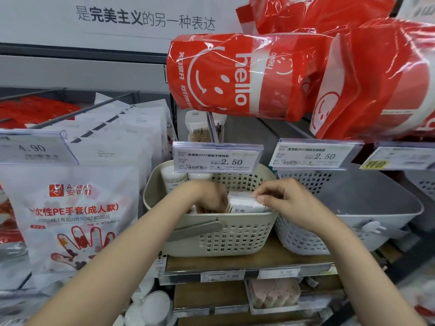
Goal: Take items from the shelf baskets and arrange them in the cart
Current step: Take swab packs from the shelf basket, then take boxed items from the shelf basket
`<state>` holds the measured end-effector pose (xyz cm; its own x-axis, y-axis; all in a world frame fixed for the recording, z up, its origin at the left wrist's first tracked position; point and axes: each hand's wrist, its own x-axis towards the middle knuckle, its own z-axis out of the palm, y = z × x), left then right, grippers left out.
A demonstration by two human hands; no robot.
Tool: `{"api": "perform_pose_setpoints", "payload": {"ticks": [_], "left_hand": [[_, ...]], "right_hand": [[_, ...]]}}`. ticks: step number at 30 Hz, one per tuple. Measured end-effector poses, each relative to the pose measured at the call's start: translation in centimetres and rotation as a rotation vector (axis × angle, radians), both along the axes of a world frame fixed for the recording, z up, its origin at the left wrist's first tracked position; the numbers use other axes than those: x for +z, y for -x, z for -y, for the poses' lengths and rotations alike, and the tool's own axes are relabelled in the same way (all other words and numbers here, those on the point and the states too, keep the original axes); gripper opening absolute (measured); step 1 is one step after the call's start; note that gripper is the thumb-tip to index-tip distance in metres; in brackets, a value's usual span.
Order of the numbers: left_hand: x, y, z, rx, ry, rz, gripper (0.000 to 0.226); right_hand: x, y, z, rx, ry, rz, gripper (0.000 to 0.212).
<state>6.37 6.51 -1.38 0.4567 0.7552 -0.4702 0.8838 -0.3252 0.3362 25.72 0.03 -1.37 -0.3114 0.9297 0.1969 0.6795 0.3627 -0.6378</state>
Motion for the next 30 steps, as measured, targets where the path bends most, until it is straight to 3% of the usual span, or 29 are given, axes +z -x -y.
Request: {"api": "perform_pose_setpoints", "payload": {"ticks": [5,10,14,22,26,30], "left_hand": [[-0.4,0.6,-0.1,0.022,-0.048,0.252,0.017],[-1.8,0.2,-0.2,-0.125,-0.046,0.027,0.022],[-2.1,0.4,-0.5,-0.139,-0.018,0.074,0.024],[-2.8,0.6,-0.7,-0.069,-0.055,0.177,0.022],[-2.7,0.3,-0.7,-0.059,-0.059,0.153,0.021],[-2.7,0.6,-0.5,-0.041,-0.072,0.181,0.019]], "right_hand": [[-0.1,-0.1,-0.3,0.03,0.06,0.039,0.014],[0.5,0.7,-1.7,0.068,0.163,0.205,0.009],[0.7,1.8,-3.0,0.123,0.225,0.383,0.013],[0.3,3.0,-4.4,0.185,0.305,0.516,0.014],[-0.2,3.5,-5.1,0.14,0.324,0.596,0.033],[-0.4,3.6,-5.5,0.117,0.36,0.717,0.022]]}}
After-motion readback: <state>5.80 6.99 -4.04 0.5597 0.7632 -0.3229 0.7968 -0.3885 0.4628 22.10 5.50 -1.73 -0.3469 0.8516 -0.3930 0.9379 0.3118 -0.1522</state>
